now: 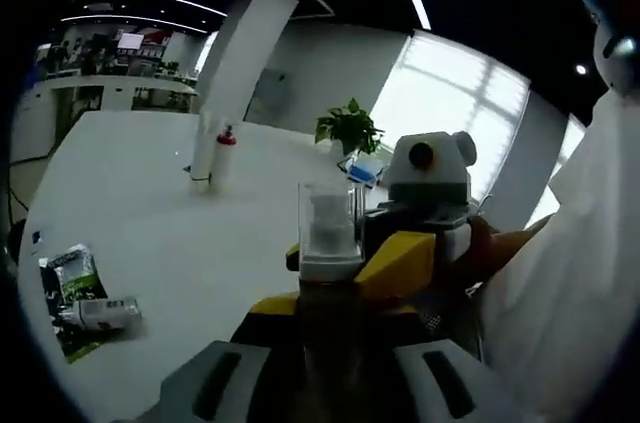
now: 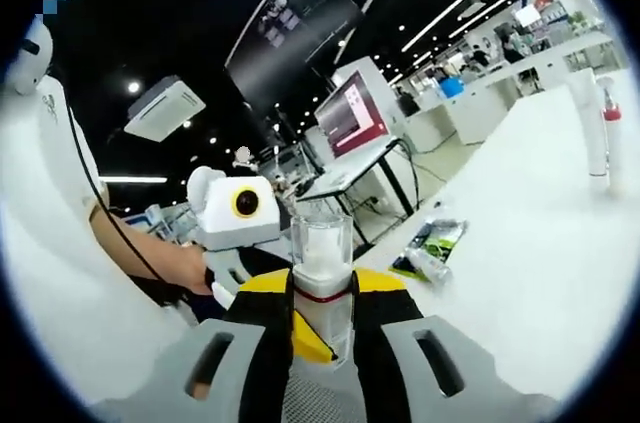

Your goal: Arrange the skincare products in the storage area until every visible bottle or jar stands upright without overlapping.

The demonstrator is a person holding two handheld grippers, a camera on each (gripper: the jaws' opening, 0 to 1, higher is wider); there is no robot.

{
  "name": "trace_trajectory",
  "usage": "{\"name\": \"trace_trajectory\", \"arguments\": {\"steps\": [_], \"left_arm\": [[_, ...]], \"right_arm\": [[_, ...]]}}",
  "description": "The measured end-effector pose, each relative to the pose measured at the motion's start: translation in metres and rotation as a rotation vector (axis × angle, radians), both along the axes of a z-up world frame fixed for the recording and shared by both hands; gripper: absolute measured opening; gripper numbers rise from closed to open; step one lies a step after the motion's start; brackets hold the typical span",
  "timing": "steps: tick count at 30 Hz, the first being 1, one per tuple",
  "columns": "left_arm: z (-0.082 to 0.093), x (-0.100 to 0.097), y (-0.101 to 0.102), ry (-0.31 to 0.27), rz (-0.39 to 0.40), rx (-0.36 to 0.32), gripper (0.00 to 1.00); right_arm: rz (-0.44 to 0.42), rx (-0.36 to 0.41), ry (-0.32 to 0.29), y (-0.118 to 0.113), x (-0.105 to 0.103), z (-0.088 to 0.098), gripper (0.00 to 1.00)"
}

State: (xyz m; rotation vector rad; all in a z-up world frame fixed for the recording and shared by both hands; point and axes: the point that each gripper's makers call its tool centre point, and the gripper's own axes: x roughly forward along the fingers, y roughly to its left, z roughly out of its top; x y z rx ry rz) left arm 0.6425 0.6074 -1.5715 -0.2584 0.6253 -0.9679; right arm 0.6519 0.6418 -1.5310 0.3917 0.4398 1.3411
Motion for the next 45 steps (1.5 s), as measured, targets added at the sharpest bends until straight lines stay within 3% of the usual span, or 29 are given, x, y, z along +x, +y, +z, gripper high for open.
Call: {"name": "trace_trajectory", "arguments": {"steps": [5,8,11,13,14,16,17,18,19,21,22,24,27,29,33,35,40,41,45], "left_arm": [[-0.015,-0.006,0.005,0.044,0.003,0.056,0.24],[-0.031,-0.006,0.013,0.039,0.02,0.162,0.29],[-0.043,0.0,0.019,-0.028,0.013,0.271,0.34],[-0.055,0.003,0.024,-0.039,0.026,0.344,0.36],[-0.06,0.008,0.026,-0.04,0.084,0.358,0.36],[-0.07,0.008,0.026,-0.031,0.114,0.399,0.36],[-0.074,0.009,0.027,-0.061,0.103,0.449,0.33],[-0.078,0.012,0.028,-0.125,0.077,0.512,0.28],[-0.08,0.01,0.026,-0.156,0.042,0.533,0.24],[-0.089,0.01,0.03,-0.167,0.01,0.619,0.19],[-0.09,0.011,0.029,-0.17,0.014,0.614,0.19],[-0.097,0.009,0.028,-0.124,-0.009,0.627,0.19],[-0.1,0.017,0.034,-0.121,0.039,0.637,0.19],[-0.106,0.016,0.034,-0.098,0.034,0.661,0.19],[-0.109,0.014,0.037,-0.109,0.012,0.687,0.18],[-0.114,0.013,0.042,-0.079,0.015,0.714,0.17],[-0.115,0.011,0.042,-0.106,-0.003,0.733,0.17],[-0.117,0.01,0.042,-0.1,-0.01,0.738,0.17],[-0.123,0.007,0.044,-0.066,-0.014,0.748,0.17]], "right_arm": [[-0.01,0.002,-0.015,0.0,0.001,0.001,0.19],[-0.046,0.01,-0.01,-0.004,0.007,0.002,0.19],[-0.101,-0.002,-0.015,-0.011,0.018,0.0,0.19],[-0.149,-0.015,-0.004,-0.016,0.027,-0.004,0.2],[-0.183,-0.022,0.006,-0.02,0.033,-0.006,0.2],[-0.214,-0.028,0.007,-0.025,0.039,-0.008,0.2],[-0.24,-0.046,0.0,-0.029,0.043,-0.009,0.2],[-0.265,-0.06,-0.029,-0.032,0.048,-0.009,0.2],[-0.273,-0.069,-0.035,-0.033,0.049,-0.009,0.2],[-0.271,-0.083,-0.03,-0.032,0.05,-0.011,0.2],[-0.264,-0.092,-0.025,-0.032,0.051,-0.015,0.2],[-0.263,-0.104,-0.008,-0.032,0.053,-0.018,0.2],[-0.26,-0.116,-0.019,-0.029,0.058,-0.019,0.2],[-0.257,-0.13,-0.012,-0.027,0.06,-0.022,0.19],[-0.266,-0.149,0.005,-0.03,0.068,-0.03,0.2],[-0.285,-0.158,-0.002,-0.033,0.075,-0.032,0.2],[-0.359,-0.198,-0.009,-0.051,0.123,-0.045,0.19],[-0.389,-0.203,-0.026,-0.057,0.138,-0.045,0.19],[-0.432,-0.223,-0.042,-0.068,0.167,-0.048,0.19]]}}
